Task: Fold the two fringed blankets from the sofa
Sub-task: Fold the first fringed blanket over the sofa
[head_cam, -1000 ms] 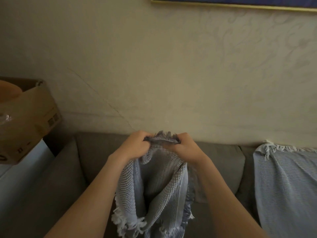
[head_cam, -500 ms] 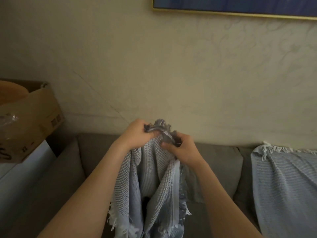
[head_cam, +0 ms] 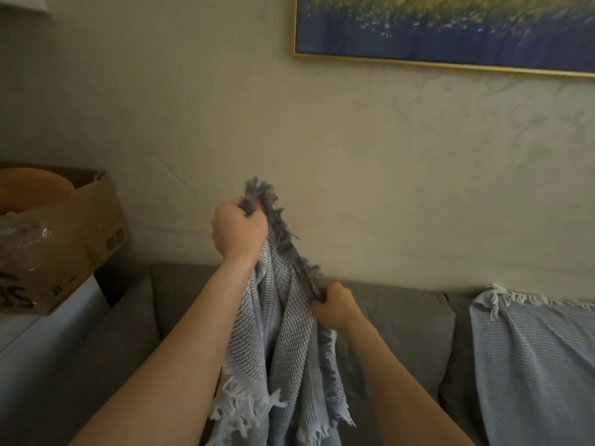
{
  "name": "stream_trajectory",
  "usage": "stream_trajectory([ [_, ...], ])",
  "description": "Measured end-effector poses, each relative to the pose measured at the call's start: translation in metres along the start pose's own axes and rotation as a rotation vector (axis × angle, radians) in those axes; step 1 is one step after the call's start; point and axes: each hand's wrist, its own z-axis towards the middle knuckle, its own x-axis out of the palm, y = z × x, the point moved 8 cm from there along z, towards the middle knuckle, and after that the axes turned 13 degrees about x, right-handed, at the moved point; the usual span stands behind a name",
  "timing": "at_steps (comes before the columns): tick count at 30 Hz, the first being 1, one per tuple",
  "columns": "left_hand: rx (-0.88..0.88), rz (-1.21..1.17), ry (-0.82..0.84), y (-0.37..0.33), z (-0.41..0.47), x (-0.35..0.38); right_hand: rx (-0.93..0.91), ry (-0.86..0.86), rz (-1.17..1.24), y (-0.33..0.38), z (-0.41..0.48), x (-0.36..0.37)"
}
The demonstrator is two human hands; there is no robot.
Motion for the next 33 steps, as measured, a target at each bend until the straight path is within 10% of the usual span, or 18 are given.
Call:
stream_trajectory([
  [10,0.057,-0.100,-0.289,-0.038,0.029,-0.043,-0.305,-0.645,0.420,0.084,-0.032,-0.146],
  [14,0.096,-0.105,-0.324,-0.048,0.028,-0.046,-0.494,-0.308,0.240,0.115,-0.022,-0.117],
  [18,0.128,-0.115,-0.329,-0.048,0.023,-0.048,-0.308,-0.002,0.164,0.079,-0.011,-0.075],
  [33,0.075,-0.015,-0.223,-0.017,0.006,-0.021,-0.204,0.201,0.606,0.003,-0.003,-0.013],
])
